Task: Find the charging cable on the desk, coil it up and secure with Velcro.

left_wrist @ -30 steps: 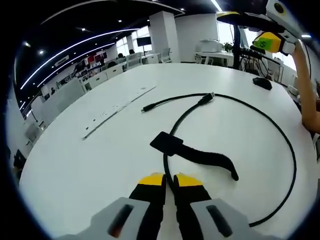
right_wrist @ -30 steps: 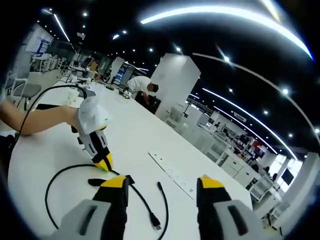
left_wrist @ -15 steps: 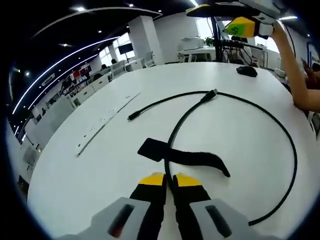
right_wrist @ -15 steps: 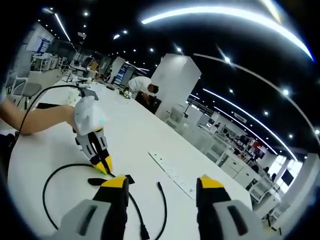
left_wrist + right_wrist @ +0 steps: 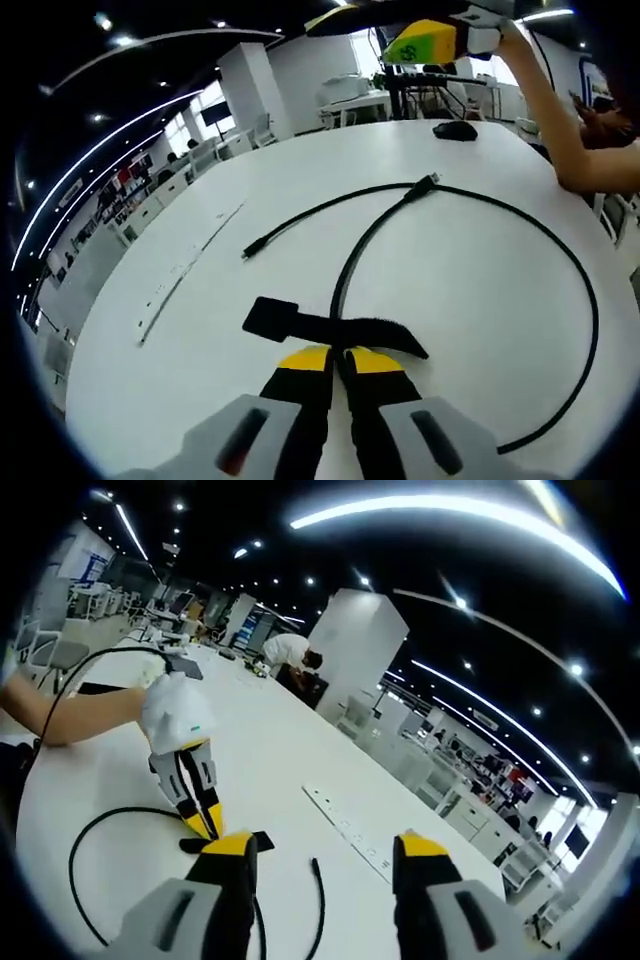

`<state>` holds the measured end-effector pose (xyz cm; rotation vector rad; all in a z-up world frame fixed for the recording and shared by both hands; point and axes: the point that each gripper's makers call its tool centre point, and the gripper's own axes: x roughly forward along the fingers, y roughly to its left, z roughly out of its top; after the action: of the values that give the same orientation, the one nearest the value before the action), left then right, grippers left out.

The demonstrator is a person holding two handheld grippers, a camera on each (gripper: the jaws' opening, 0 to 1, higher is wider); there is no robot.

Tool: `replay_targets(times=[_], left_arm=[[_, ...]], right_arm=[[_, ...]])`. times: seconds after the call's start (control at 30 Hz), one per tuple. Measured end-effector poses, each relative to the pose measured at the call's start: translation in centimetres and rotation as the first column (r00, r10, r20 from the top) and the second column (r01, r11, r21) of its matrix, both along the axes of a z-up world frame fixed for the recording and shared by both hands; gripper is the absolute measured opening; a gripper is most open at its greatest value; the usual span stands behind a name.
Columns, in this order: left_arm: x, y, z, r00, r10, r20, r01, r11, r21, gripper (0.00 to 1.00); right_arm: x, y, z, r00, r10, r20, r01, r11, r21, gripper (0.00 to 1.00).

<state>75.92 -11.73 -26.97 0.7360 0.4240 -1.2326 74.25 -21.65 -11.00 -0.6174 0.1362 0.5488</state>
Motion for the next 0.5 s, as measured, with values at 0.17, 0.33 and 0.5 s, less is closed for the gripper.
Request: replay_targets(times=[0.17,0.33,0.5], left_arm=[[0.1,0.0,0.1,1.000,0.003,0.009,-0.003,1.000,0.005,0.07],[0.1,0.1,0.1,1.000,0.010,0.015,-0.010,1.000,0.007,0.07],[0.2,0.0,0.1,1.000,0.015,0.023,-0.016,1.000,0.017,0.07]], right_arm=[[0.2,0.1,-0.4,1.000,-0.005,-0.008,0.005,1.000,-0.009,0.55],[0.6,-0.2,-1.0,1.000,-0.025,-0.017,0.025,0.999,-0.027,0.54],[0.9,-0.1,-1.6,0.999,-0.029,-0.033,0.027,0.998,-0.049,0.53]])
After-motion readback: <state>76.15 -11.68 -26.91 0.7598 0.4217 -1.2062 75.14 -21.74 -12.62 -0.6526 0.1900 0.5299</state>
